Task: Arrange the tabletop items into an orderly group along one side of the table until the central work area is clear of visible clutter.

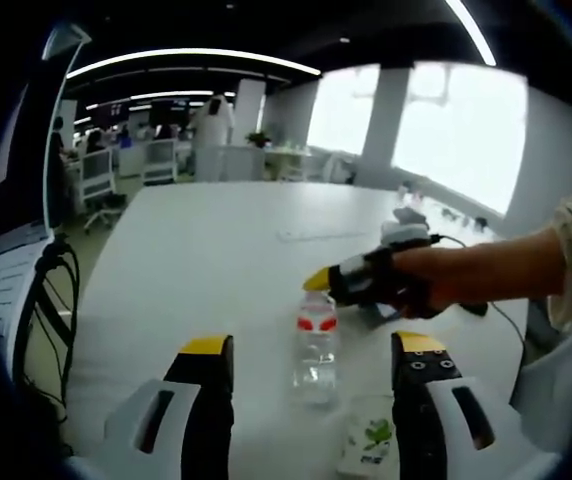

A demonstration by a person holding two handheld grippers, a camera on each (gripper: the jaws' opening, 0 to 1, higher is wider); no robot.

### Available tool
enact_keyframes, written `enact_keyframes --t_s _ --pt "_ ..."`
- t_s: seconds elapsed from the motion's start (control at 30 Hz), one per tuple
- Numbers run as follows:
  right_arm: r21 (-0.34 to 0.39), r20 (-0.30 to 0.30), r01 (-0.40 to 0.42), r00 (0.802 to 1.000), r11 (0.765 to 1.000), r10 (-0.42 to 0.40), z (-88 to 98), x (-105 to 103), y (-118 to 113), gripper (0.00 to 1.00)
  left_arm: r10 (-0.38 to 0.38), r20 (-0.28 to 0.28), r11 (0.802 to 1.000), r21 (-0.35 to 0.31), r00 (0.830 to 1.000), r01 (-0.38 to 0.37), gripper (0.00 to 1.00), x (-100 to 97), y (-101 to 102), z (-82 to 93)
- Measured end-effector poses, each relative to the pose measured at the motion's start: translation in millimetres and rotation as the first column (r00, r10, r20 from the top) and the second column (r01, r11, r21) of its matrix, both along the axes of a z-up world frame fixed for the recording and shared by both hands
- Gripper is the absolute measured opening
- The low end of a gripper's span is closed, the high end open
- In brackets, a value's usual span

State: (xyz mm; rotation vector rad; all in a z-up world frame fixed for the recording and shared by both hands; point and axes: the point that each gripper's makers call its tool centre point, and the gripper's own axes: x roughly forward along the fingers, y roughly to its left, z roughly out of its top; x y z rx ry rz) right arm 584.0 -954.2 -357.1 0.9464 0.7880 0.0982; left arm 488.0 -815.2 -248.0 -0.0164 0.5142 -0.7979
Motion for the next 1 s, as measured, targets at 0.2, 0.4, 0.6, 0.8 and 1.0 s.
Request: enact_keyframes --t_s 0.2,0.4,0.6,0.8,1.0 --pt "-0.006 -0.003 0.003 1.0 1.0 -0.003 0.0 0.4 -0.7 0.2 0.006 0.003 1.0 -0.001 1.0 -0.006 0.6 0.2 1.9 0.4" --pt "-0.02 0.018 -0.016 1.0 1.0 0.016 5.3 1.5 0.8 0.19 0.005 0.005 1.0 0.002 1.0 -0.005 0.59 0.0 1.7 -0.1" --pt "-0.033 0.05 -0.031 0.998 0.999 0.033 13.0 2.0 0.7 0.18 0.002 0.007 1.0 -0.003 1.0 -0.002 0.59 0.1 0.3 1.2" --pt "-0.044 0.096 -0.056 0.994 0.997 0.06 23.3 1.9 4.0 0.18 -0.002 0.008 1.0 -0.002 1.0 0.002 0.59 -0.3 0.5 2.0" --pt "-0.074 0.153 -0.091 0.983 0.993 0.102 34.6 3.4 6.2 0.17 -0.007 0.014 1.0 -0.005 1.0 0.007 0.59 0.1 1.5 3.9"
